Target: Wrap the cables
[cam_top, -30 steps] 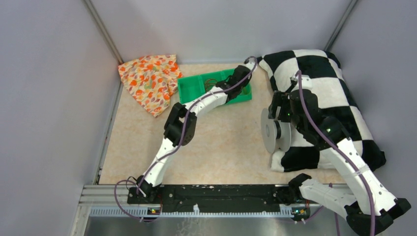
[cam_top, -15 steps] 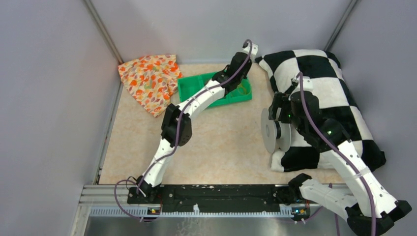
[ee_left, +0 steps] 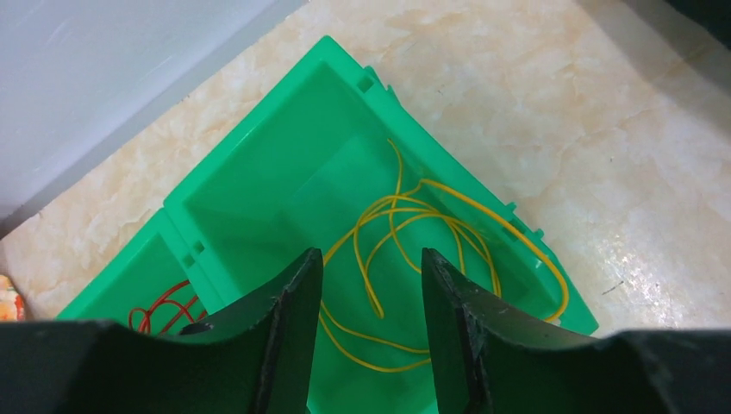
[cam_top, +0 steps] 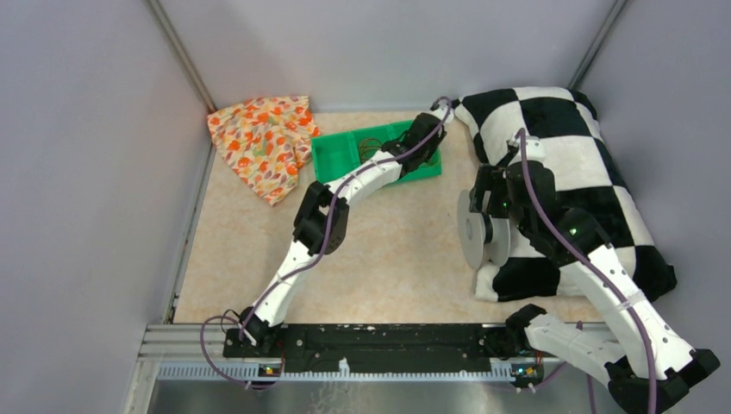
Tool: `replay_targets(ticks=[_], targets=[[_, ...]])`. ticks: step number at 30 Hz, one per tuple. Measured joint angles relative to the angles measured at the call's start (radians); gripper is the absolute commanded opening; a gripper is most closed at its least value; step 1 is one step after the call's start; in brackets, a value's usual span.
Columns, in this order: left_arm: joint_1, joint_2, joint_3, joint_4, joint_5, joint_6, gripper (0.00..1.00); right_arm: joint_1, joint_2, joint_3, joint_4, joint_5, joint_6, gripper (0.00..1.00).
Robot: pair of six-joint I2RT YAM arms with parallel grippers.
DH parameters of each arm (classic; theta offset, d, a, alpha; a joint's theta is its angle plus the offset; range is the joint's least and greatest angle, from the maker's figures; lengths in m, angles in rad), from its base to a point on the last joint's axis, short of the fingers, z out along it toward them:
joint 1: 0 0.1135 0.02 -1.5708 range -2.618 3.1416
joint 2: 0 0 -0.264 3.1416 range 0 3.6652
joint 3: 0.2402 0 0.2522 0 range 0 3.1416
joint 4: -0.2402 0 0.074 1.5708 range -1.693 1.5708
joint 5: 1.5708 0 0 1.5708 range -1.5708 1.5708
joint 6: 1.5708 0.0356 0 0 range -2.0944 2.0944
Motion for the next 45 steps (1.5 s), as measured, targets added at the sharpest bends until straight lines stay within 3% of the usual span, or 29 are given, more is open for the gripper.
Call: replay_targets(ticks=[9,18,25,29,38,45], targets=[[0.0,0.045,0.0,0.063,-0.086,0.059,0.65,0.0,0.003,0.0,-0.002,0.0,0.0,0.77],[-0.001,0.083,-0.026,0.087,-0.12,0.135,0.62,0.0,0.003,0.0,-0.002,0.0,-0.001,0.77],[-0.002,0.083,-0.039,0.101,-0.135,0.166,0.46,0.0,0.003,-0.005,-0.001,0.0,-0.001,0.76],[-0.003,0.083,-0.051,0.103,-0.137,0.185,0.43,0.0,0.003,-0.005,-0.001,0.0,-0.001,0.77],[-0.006,0.094,-0.064,0.089,-0.142,0.176,0.0,0.0,0.002,-0.013,0.0,-0.003,-0.001,0.77],[-0.009,0.089,-0.064,0.075,-0.116,0.16,0.0,0.0,-0.002,-0.013,0.0,-0.007,0.002,0.77]])
